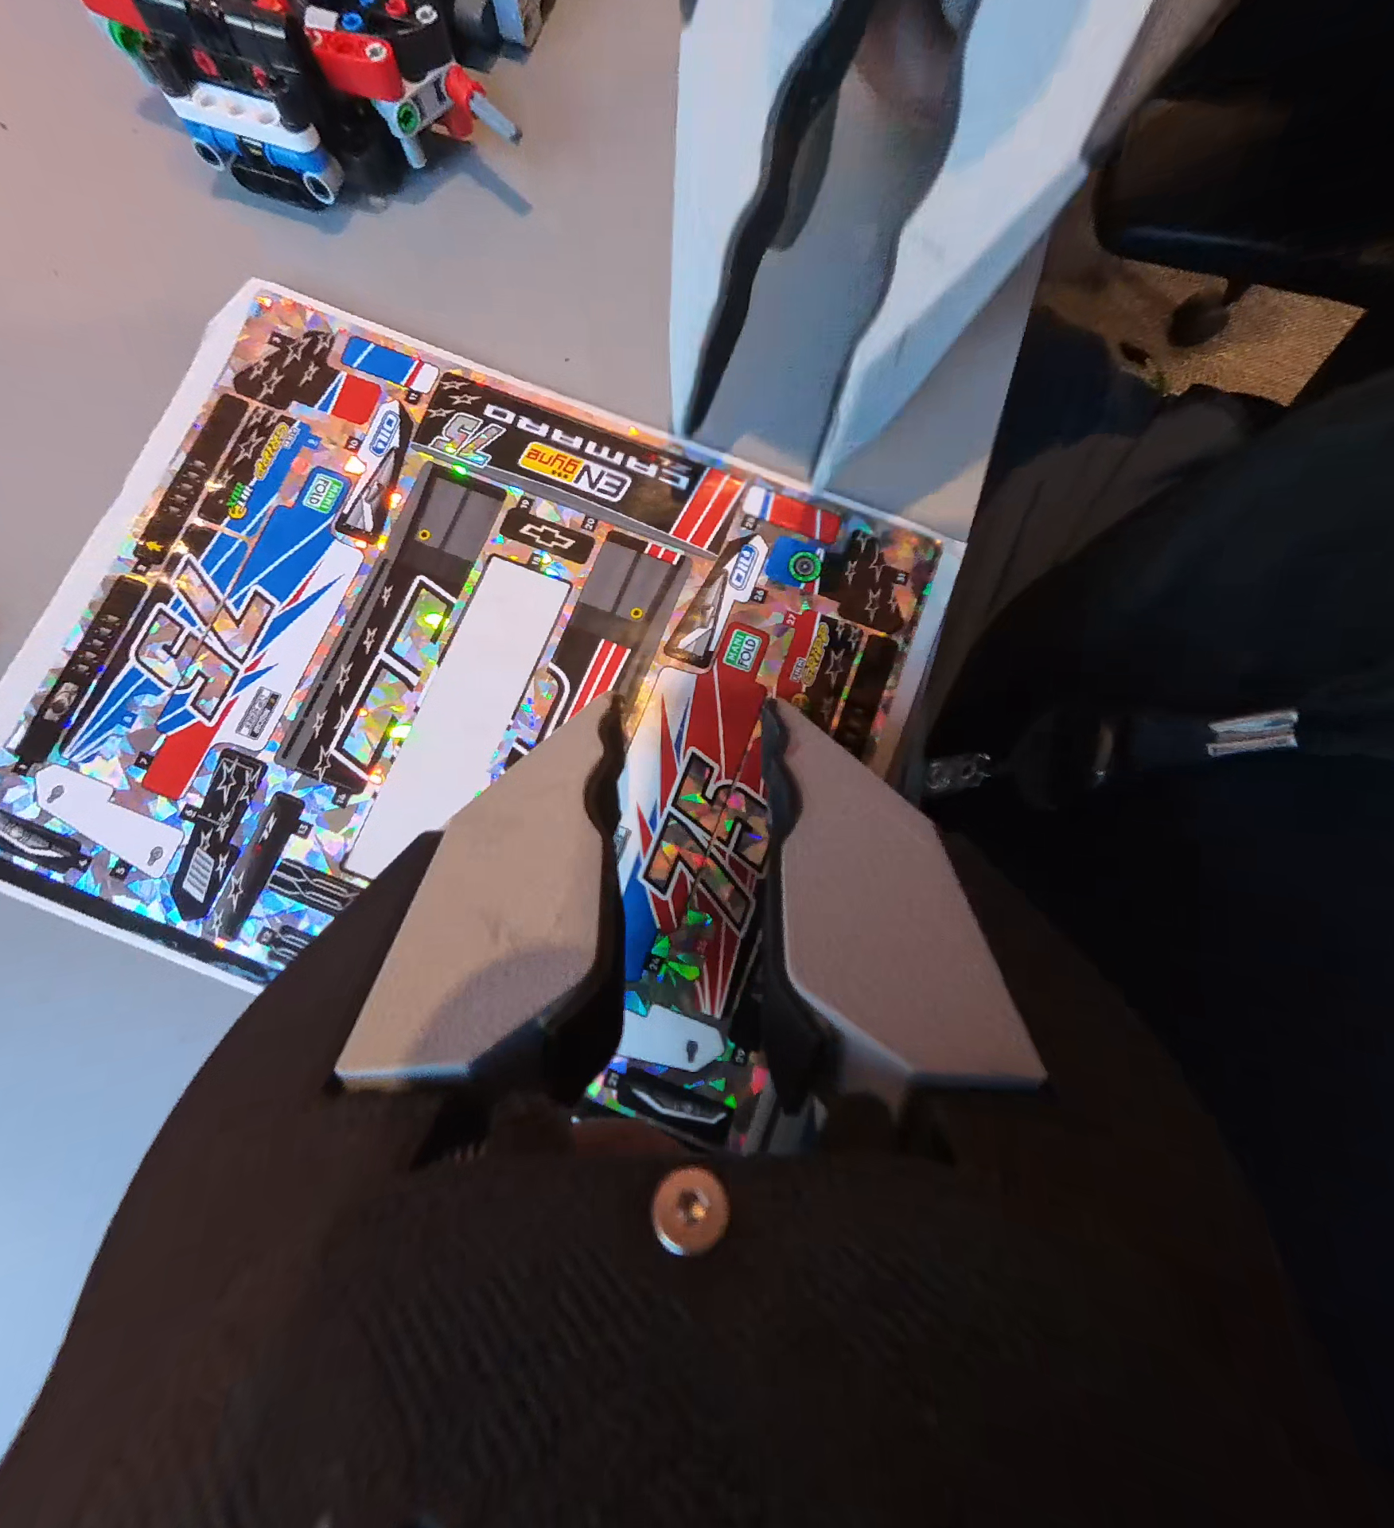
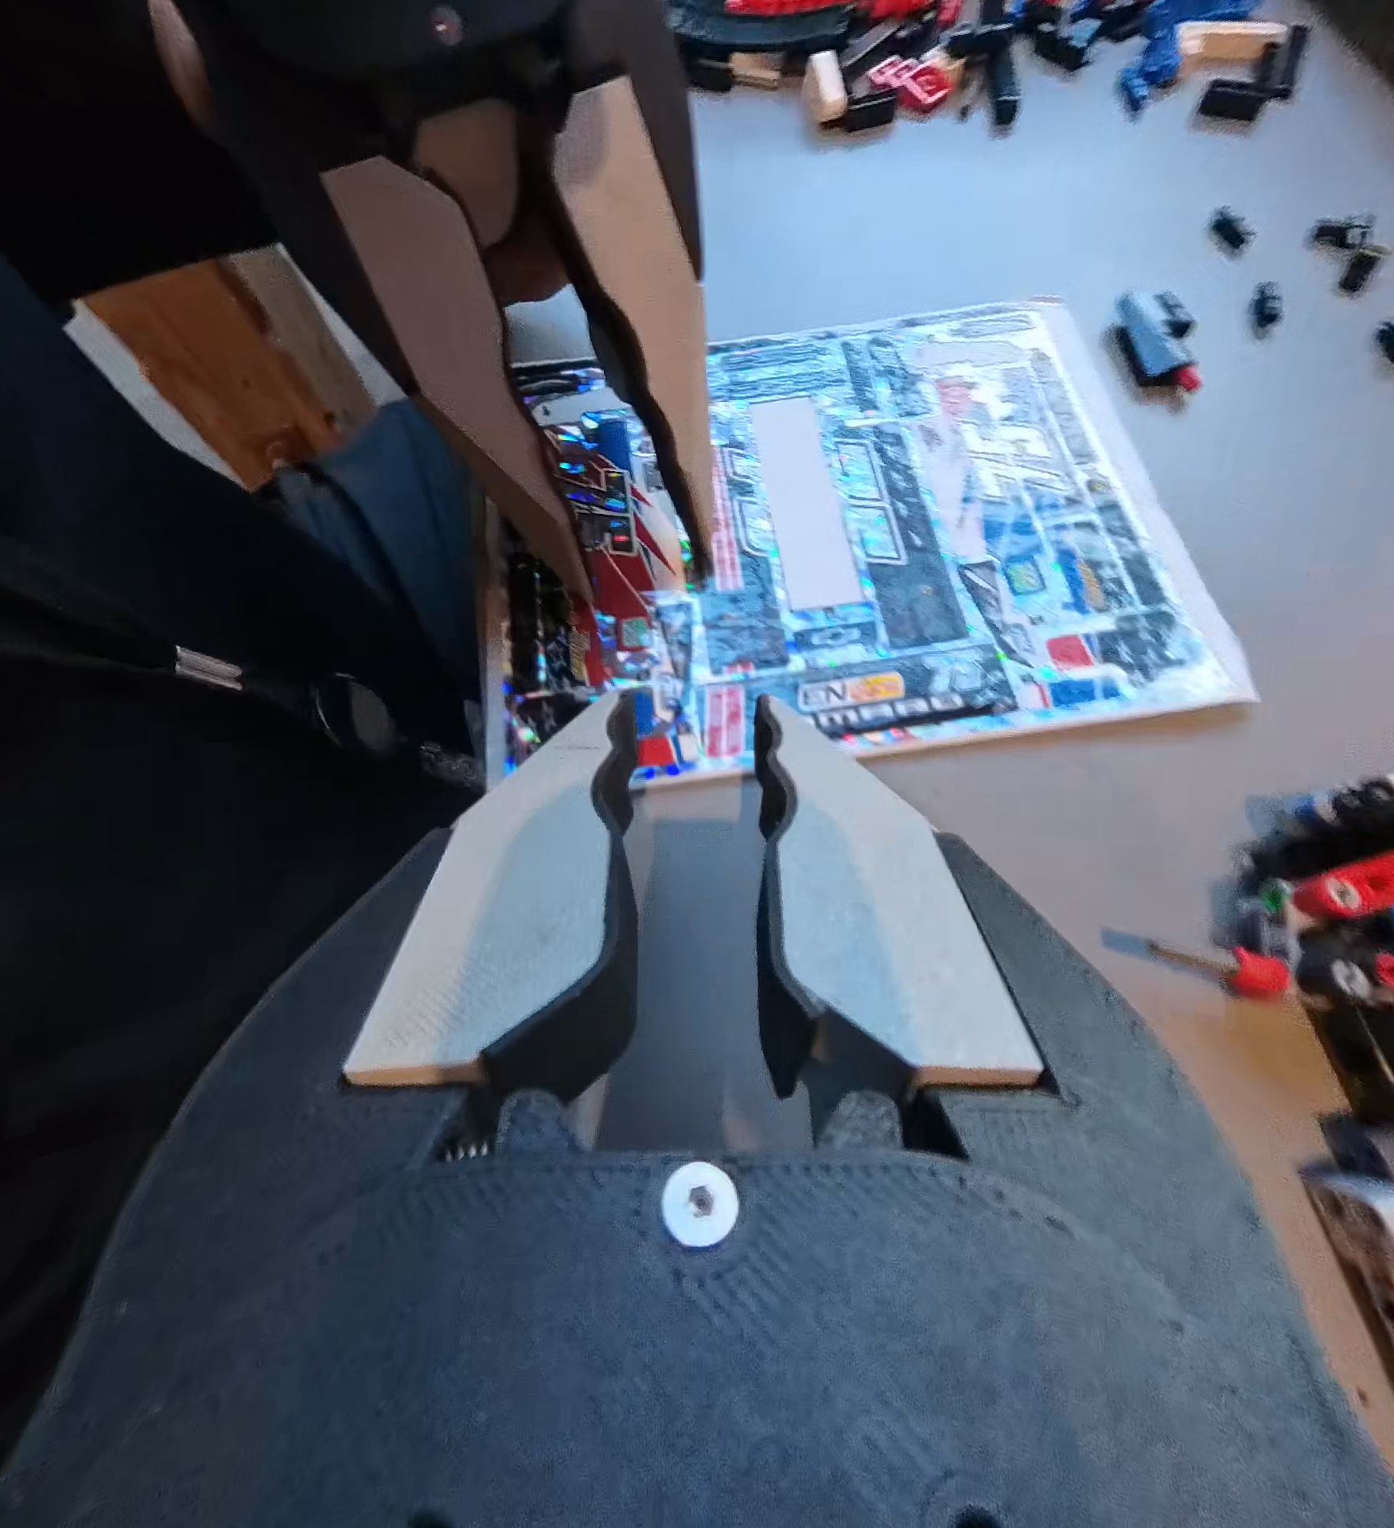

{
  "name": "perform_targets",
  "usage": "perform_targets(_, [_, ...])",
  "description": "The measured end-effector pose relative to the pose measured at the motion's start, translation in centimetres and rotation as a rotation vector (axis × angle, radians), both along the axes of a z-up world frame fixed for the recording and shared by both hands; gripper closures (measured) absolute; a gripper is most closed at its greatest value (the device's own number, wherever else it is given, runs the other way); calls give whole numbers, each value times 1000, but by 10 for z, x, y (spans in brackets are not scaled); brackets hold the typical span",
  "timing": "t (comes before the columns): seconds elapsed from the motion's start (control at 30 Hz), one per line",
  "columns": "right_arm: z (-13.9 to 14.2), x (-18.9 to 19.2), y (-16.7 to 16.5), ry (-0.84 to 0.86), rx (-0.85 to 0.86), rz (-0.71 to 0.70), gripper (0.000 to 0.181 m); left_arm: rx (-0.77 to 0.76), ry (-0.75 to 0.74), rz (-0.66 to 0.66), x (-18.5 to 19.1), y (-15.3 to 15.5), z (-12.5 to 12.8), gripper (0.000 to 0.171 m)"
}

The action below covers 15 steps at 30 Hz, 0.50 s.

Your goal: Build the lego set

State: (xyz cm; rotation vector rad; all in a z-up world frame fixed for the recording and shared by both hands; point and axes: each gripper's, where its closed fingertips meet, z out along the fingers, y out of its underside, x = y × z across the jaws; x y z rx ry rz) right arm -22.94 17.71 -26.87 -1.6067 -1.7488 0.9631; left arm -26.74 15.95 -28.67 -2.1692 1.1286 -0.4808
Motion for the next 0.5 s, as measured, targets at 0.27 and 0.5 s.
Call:
perform_targets(0.27, [-19, -14, -4, -109, 61, 51, 146, 3, -65, 31, -1, 1, 1, 148])
perform_targets(0.5, [-19, -14, -9, -113, 125, 53, 136, -30, -72, 14, -2, -7, 1, 148])
